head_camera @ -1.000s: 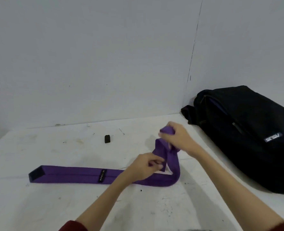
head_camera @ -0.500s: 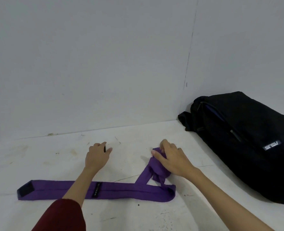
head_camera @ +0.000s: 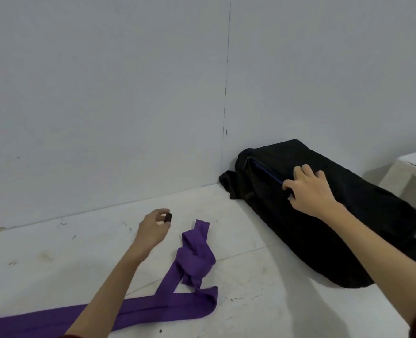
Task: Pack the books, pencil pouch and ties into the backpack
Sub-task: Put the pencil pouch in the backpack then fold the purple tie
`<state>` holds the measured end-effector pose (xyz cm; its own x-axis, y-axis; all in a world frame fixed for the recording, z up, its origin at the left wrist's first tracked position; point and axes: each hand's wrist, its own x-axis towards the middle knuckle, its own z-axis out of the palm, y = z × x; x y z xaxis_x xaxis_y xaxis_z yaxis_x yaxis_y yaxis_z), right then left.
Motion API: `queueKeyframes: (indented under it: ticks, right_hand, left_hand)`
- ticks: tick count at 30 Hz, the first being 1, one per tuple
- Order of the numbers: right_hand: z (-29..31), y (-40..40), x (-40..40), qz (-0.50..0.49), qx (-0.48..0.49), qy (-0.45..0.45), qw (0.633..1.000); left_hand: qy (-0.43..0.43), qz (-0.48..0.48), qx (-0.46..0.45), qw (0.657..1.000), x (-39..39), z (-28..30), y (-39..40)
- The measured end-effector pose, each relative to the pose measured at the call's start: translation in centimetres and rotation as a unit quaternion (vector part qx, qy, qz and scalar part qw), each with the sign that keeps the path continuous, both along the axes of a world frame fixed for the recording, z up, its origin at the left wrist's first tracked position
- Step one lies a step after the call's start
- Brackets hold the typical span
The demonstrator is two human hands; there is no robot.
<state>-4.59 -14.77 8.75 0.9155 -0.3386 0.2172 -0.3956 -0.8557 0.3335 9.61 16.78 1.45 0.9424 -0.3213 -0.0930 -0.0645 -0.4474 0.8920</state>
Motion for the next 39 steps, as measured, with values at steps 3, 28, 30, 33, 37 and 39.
queueKeyframes:
  ticks: [3,28,30,33,37,39]
  right_hand:
    - [1.1,-1.3,-0.2,0.009,0.034,-0.043,0.998]
    - [5.8,-12.0,-1.7,0.152,0.377,-0.21,0.889]
    - [6.0,-12.8,-1.5,0.143,0.443,-0.23,0.854]
    - [5.9,-13.6,-1.0,0.138,0.479,-0.239,0.833]
    - [6.1,-14.0,-0.9,0.162,0.499,-0.224,0.821]
    - [6.3,-13.7,-1.1,0.185,0.494,-0.183,0.83]
  left_hand:
    - [0.12,-0.072,-0.098,0.985,-2.9,2.3,-5.3]
    - [-0.267,-0.048,-0.018,0.962,-9.4,5.9,-30.4]
    - [-0.283,-0.072,0.057,0.955,-9.0,5.6,-30.7]
    - [-0.252,-0.116,0.14,0.951,-8.5,4.8,-30.3]
    - [-0.304,-0.087,0.14,0.938,-8.2,5.0,-29.0]
    - [-0.34,-0.065,0.068,0.936,-8.4,5.7,-28.8]
